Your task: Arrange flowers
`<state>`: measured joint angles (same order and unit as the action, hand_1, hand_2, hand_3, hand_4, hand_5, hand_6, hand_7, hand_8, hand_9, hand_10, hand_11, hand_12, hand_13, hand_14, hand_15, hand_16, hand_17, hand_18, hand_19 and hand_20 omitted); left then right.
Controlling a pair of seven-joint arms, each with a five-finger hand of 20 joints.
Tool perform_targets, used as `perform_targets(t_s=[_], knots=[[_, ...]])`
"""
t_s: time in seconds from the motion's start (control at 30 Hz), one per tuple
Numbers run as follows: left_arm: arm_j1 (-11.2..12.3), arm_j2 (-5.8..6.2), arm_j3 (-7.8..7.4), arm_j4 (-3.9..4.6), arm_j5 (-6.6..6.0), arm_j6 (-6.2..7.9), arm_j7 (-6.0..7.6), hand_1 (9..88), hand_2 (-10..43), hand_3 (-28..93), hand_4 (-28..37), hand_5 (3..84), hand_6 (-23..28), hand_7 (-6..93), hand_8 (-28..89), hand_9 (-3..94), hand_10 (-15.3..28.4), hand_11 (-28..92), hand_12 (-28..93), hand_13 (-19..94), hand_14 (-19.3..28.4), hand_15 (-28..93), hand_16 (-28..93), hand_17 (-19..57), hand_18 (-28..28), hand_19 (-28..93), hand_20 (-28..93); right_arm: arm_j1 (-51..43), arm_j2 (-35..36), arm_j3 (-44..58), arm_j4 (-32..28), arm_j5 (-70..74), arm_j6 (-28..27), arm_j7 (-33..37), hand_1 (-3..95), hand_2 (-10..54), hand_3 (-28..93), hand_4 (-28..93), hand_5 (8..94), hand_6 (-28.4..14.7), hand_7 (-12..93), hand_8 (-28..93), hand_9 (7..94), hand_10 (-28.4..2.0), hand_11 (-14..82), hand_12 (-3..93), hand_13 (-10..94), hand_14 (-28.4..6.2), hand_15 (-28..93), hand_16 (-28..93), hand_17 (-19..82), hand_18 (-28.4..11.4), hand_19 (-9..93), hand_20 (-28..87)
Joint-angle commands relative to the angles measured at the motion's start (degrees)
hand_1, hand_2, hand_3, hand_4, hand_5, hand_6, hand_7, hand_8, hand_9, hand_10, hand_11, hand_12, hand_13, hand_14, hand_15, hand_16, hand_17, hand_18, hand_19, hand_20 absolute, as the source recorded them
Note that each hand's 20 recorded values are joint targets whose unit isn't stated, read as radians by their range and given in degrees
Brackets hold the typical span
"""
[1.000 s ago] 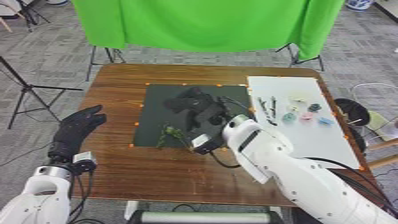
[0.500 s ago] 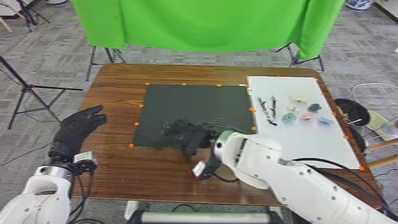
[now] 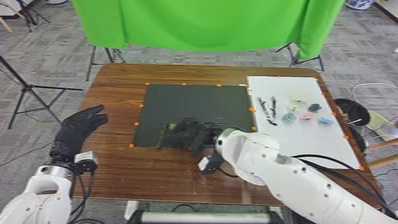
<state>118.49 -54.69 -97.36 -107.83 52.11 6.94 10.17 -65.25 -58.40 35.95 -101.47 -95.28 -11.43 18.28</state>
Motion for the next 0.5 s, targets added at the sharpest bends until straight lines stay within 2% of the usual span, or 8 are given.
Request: perform_targets(t_s=[0.03, 0.5], knots=[[-0.1, -0.30, 0.38, 0.39, -0.01, -0.62, -0.09, 27.0, -9.5, 71, -21.3, 48.1, 2.1, 16.0, -7, 48.3, 12.5, 21, 14, 37, 15.2, 18, 1, 6.2, 12.0, 10, 18, 0.7, -0.3, 0.8, 0.7, -0.6, 0.8, 1.0, 16.6, 6.0, 65, -15, 52.9, -2.5, 12, -8, 54.3, -12.2, 6.7, 8.2, 93, -6.8, 38, 25, 64, -12.3, 91, 22], [-0.2, -0.35, 0.75, 0.37, 0.05, -0.56, -0.03, 27.1, -9.5, 71, -21.4, 48.1, 2.1, 15.9, -7, 48.3, 12.6, 21, 14, 38, 15.3, 18, 1, 6.1, 12.0, 10, 18, 1.0, -0.6, 1.5, 0.7, 0.7, 1.5, 0.6, 16.5, 5.7, 65, -15, 52.8, -2.4, 12, -8, 54.2, -12.3, 6.7, 8.2, 93, -6.9, 38, 25, 63, -12.4, 91, 21]])
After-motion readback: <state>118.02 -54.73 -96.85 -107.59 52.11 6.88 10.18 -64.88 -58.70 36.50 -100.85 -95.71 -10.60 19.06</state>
